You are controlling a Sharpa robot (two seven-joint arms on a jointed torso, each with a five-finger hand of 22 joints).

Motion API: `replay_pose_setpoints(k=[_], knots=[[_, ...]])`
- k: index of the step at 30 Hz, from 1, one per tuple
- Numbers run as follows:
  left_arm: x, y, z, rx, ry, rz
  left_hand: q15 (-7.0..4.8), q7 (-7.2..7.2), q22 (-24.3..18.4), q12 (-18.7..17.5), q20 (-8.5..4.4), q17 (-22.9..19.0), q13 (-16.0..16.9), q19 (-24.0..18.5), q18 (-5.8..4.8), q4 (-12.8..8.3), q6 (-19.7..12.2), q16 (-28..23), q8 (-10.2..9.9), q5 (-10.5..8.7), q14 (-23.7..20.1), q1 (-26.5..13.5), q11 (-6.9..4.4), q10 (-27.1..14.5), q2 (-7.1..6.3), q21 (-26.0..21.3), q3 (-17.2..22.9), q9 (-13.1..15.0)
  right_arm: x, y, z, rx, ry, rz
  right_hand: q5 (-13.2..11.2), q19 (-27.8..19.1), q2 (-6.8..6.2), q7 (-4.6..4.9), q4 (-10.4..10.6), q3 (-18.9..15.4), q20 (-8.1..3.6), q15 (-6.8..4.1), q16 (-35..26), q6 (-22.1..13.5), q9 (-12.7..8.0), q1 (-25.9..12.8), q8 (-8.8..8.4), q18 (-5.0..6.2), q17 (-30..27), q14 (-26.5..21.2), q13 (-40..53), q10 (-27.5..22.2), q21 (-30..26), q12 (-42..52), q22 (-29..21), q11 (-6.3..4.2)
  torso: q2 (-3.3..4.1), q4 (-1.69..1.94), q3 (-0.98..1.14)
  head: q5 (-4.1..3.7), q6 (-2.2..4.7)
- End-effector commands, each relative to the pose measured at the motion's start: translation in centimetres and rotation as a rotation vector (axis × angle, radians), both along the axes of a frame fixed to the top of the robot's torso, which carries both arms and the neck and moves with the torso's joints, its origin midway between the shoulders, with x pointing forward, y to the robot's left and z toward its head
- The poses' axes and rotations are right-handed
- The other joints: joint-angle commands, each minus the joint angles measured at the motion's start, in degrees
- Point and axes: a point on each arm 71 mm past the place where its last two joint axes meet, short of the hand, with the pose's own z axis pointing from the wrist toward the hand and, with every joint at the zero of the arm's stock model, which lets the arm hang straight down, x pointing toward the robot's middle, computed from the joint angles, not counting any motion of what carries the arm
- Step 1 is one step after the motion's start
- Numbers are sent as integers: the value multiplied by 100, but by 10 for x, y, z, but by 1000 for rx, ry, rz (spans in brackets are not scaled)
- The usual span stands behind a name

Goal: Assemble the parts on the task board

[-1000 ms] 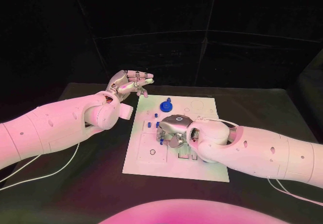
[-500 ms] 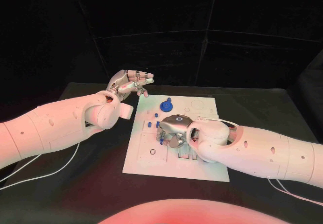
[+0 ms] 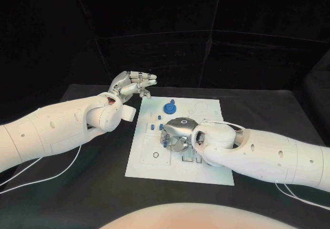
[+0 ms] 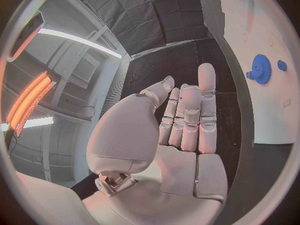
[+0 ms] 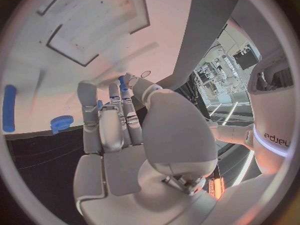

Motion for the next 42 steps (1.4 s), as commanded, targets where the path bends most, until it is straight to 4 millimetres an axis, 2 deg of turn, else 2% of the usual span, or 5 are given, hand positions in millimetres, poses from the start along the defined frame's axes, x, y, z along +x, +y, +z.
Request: replay_pose_setpoints(k=[1,19,33,38,42], knots=[[0,0,1,-7,0,-8,10,3,-5,28,7,2,-9,-31,75,-36,-53,-19,16,-27,-42,58,12,-46,18,-24,6,-7,-1,1,2,15,-1,2,49,-53,-82,89,55,-204,65,82,-9,-238,-15,-150,-95,10,-11,188,-33,-230,-72,-78,-95,79,3,-2,-6,-8,-5],[0,1,1,-5,3,-7,12,6,-6,29,7,-4,-9,-31,75,-36,-60,-21,14,-27,-45,57,14,-51,20,-25,5,-8,-1,-3,7,81,-27,-23,132,-69,41,137,96,-509,131,130,-24,-396,15,-42,-36,38,-65,162,-16,-418,-182,58,-247,128,0,1,-4,-22,7],[0,4,1,-3,4,-3,12,6,-6,29,7,-4,-9,-31,75,-36,-60,-21,14,-27,-45,57,14,-51,20,-25,5,-8,3,-70,44,113,1,-196,94,-82,-58,4,241,-861,92,68,-65,-464,6,-174,-55,50,-149,143,-30,-528,-253,157,-361,55,-18,-15,-8,-146,143],[0,4,1,-3,4,-3,12,6,-6,29,7,-4,-9,-31,75,-36,-60,-21,14,-27,-45,57,14,-51,20,-25,5,-8,14,-97,55,59,-15,-275,306,-191,83,-14,776,-2751,86,38,-232,-623,23,226,-24,69,-388,98,9,-818,-537,442,-740,31,-22,-24,-10,-172,180],[0,4,1,-4,5,-4,13,7,-7,34,9,-6,-9,-30,74,-39,-67,-20,13,-26,-46,64,15,-57,27,-26,6,-9,22,-114,59,31,-58,-319,301,-270,-153,-24,1887,-3466,63,65,-282,-736,29,726,-3,140,-462,98,7,-1173,-764,717,-1050,33,-24,-25,-16,-198,203]])
